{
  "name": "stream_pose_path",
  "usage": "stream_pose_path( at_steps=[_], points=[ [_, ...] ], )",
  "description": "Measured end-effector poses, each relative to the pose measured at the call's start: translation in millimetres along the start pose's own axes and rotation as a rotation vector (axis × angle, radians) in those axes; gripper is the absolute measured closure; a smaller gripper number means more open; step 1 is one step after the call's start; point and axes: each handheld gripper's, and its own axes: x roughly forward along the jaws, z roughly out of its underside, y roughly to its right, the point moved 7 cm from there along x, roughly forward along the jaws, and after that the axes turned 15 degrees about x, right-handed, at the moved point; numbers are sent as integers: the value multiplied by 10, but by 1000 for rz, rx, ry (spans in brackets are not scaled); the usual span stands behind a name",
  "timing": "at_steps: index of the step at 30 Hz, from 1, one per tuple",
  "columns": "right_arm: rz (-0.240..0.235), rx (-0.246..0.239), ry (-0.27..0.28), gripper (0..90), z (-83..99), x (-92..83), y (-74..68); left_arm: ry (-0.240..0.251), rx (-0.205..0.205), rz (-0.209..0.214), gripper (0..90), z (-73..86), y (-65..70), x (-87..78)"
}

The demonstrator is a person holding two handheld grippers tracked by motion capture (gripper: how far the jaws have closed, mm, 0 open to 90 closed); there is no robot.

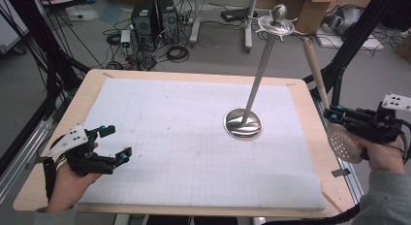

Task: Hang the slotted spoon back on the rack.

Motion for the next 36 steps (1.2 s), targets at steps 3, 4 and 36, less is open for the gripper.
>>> stream_pose_path(
  at_steps=[3,4,36],
  points=[
    [4,-5,5,780,-27,8,2,-1,0,-1,17,0,-1,-9],
    [6,1,9,780,-38,14,-2,0,0,-3,18,1,0,-11],
    [-8,36,27,780,-106,150,21,-1,-5,-15,17,19,-23,-71]
  ],
)
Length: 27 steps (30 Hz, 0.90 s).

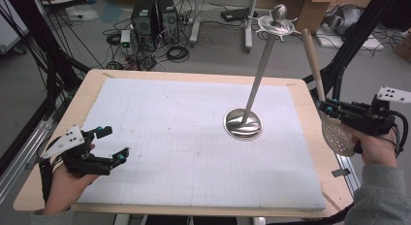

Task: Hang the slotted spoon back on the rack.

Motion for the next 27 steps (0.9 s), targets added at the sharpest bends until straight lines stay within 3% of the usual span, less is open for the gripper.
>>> stream_pose_path(
  at_steps=[12,14,16,17,18,20,21,27],
  points=[
    [-17,2,-17,780,36,96,-34,2,1,-3,17,-10,0,-14],
    [-20,-17,-19,780,37,123,-34,2,3,-3,17,-10,1,-12],
    [-10,4,-35,780,55,133,-49,0,6,-1,17,-10,3,-10],
    [-16,-15,-29,780,48,151,-43,1,5,0,17,-11,5,-8],
    [-6,7,-41,780,63,154,-53,1,6,0,17,-11,6,-8],
    [-17,-20,-36,780,60,190,-47,0,8,0,17,-12,5,-11],
    [-8,4,-49,779,78,191,-58,2,5,-1,17,-15,5,-13],
    [-7,-9,-61,780,100,273,-65,3,6,0,17,-20,5,-21]
  ],
)
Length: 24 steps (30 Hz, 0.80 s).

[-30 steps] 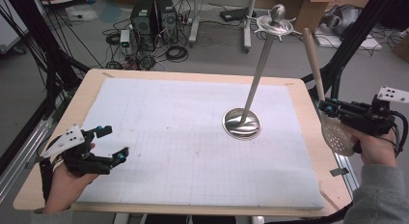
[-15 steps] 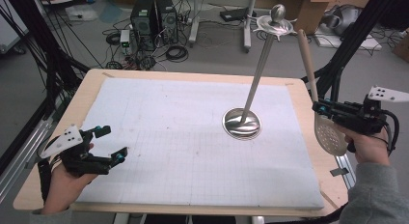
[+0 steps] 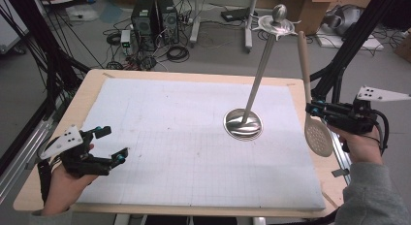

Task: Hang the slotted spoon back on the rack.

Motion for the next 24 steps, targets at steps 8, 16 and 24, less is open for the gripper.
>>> stream_pose_path(
  at_steps=[8,16,24],
  points=[
    [14,0,-12,780,6,80,-9,0,-1,-1,17,0,3,4],
    [18,11,-22,781,-5,157,-29,1,-3,0,17,-2,5,2],
    [28,18,-28,781,-6,213,-22,0,-2,4,17,3,2,1]
  ],
)
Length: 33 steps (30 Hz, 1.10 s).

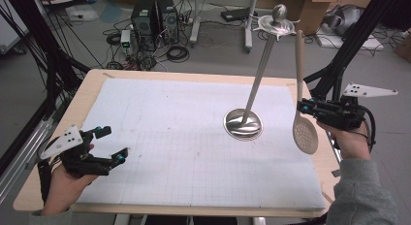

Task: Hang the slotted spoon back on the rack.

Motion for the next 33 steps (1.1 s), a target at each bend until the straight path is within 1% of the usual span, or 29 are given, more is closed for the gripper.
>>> stream_pose_path(
  at_steps=[1,4,11,17,28,33],
  points=[
    [2,-6,-1,781,-2,10,6,0,0,0,17,0,1,1],
    [7,1,-6,781,0,44,0,0,-2,-2,17,0,3,3],
    [11,1,-15,782,5,127,-6,1,-1,-4,17,0,-1,-14],
    [27,-7,-22,782,3,187,-1,0,1,-7,17,3,-5,-30],
    [55,-13,-22,782,-8,358,-14,2,-2,-10,17,3,-8,-56],
    [64,-8,-19,782,-10,429,-26,1,-4,-12,18,4,-5,-63]
  ],
)
